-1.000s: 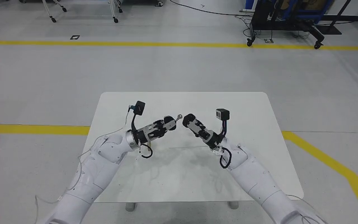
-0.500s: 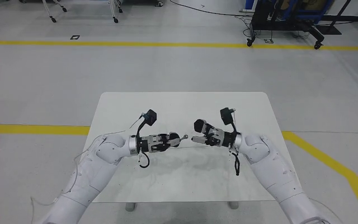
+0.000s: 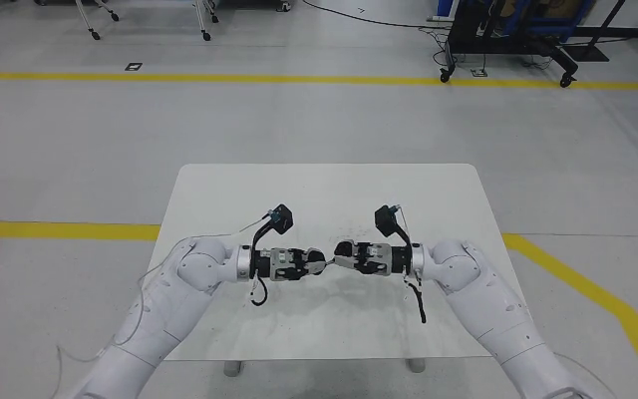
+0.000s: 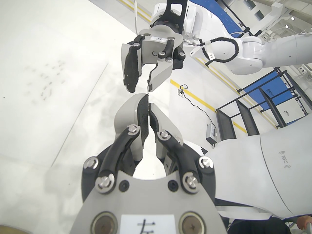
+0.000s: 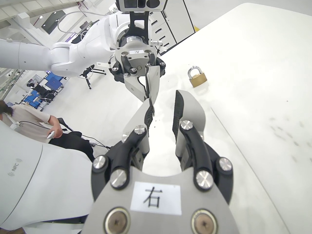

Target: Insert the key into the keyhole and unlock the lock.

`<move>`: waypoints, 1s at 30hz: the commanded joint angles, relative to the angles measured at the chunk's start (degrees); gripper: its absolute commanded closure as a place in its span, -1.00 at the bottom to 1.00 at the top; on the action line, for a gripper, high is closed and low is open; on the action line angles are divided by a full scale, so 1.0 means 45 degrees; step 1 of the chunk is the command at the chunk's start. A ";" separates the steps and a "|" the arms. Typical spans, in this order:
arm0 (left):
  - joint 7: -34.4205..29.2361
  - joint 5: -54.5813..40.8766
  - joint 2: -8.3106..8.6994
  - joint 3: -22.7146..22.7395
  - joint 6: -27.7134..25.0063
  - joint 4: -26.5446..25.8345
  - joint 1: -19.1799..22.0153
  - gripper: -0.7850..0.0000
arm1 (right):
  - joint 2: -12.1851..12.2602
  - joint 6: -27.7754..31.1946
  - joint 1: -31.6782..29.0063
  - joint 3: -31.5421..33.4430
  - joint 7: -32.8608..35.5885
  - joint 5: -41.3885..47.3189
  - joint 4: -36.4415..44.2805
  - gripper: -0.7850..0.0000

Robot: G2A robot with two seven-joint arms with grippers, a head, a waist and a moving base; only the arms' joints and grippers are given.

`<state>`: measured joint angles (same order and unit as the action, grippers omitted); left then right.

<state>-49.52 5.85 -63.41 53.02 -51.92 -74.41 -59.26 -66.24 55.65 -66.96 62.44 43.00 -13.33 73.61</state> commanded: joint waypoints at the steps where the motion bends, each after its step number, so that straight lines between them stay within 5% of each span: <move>1: 0.0034 0.0053 0.0003 -0.0054 0.0012 0.0023 0.0041 1.00 | 0.0040 0.0125 0.0044 -0.0092 0.0221 0.0287 -0.0011 0.81; 3: 0.0081 0.0071 0.0008 -0.0098 0.0014 0.0047 0.0073 1.00 | 0.0087 0.0189 0.0100 -0.0180 0.0459 0.0528 -0.0015 1.00; 15: 0.0390 0.0096 0.0041 -0.0337 -0.0158 0.0133 0.0214 1.00 | 0.0339 0.0179 0.0295 -0.0525 0.0808 0.0775 0.0074 1.00; 16: 0.0442 0.0084 0.0048 -0.0326 -0.0178 0.0144 0.0221 0.36 | 0.0349 0.0197 0.0291 -0.0519 0.0696 0.0794 0.0053 1.00; 17: 0.0528 0.0023 0.0057 -0.0302 -0.0247 0.0141 0.0217 -1.00 | 0.0361 0.0194 0.0293 -0.0496 0.0575 0.0810 0.0013 1.00; 30: 0.2045 -0.0117 0.0226 0.0523 -0.0432 0.0234 -0.0055 -1.00 | 0.0687 0.0523 -0.0300 0.0611 -0.1574 0.1334 0.0087 1.00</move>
<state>-40.20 5.33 -62.39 55.41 -53.86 -73.35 -59.53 -63.32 58.00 -67.81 64.34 37.10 -7.58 73.47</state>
